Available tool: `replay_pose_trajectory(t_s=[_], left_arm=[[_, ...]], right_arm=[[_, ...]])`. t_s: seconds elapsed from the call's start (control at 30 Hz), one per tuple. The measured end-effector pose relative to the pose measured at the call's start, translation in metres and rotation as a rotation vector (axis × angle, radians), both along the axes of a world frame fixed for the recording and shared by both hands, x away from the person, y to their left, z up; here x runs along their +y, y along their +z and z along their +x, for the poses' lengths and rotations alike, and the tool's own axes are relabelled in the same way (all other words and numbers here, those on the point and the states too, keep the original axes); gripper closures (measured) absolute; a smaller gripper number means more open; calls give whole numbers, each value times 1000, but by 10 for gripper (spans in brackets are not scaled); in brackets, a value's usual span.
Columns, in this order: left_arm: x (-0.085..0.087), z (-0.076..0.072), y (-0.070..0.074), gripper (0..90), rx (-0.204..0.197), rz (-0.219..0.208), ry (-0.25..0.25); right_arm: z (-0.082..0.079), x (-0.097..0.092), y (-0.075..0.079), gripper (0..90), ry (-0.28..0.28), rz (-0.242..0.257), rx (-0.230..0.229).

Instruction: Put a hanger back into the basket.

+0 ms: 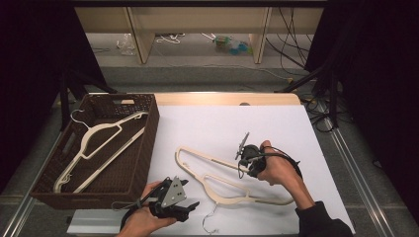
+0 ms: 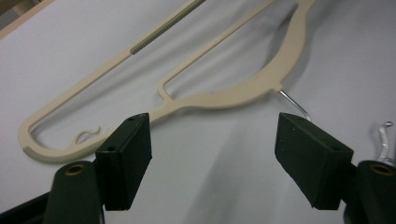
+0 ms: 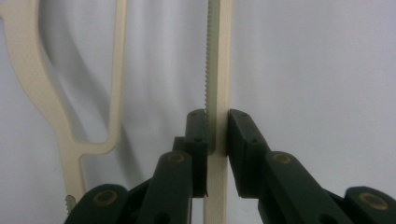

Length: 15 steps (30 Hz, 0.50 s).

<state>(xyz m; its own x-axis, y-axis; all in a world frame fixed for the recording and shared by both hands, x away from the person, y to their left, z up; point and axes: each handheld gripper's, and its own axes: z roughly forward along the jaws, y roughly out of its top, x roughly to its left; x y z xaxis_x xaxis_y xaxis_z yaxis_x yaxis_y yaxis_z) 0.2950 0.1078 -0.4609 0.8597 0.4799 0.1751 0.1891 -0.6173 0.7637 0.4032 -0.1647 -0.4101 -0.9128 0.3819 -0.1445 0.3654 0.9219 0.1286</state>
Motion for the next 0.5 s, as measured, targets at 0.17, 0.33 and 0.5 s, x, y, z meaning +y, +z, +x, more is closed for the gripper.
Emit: replay_pose_trajectory(t_s=[0.17,0.33,0.5], left_arm=[[-12,13,-8,280,-39,41,-56],[-22,24,-16,277,-48,82,-88],[-32,25,-20,286,-71,140,-143]], right_arm=[[-1,-2,7,790,24,-9,-32],[0,-2,12,790,40,-9,-42],[1,-2,12,790,33,-10,-37]])
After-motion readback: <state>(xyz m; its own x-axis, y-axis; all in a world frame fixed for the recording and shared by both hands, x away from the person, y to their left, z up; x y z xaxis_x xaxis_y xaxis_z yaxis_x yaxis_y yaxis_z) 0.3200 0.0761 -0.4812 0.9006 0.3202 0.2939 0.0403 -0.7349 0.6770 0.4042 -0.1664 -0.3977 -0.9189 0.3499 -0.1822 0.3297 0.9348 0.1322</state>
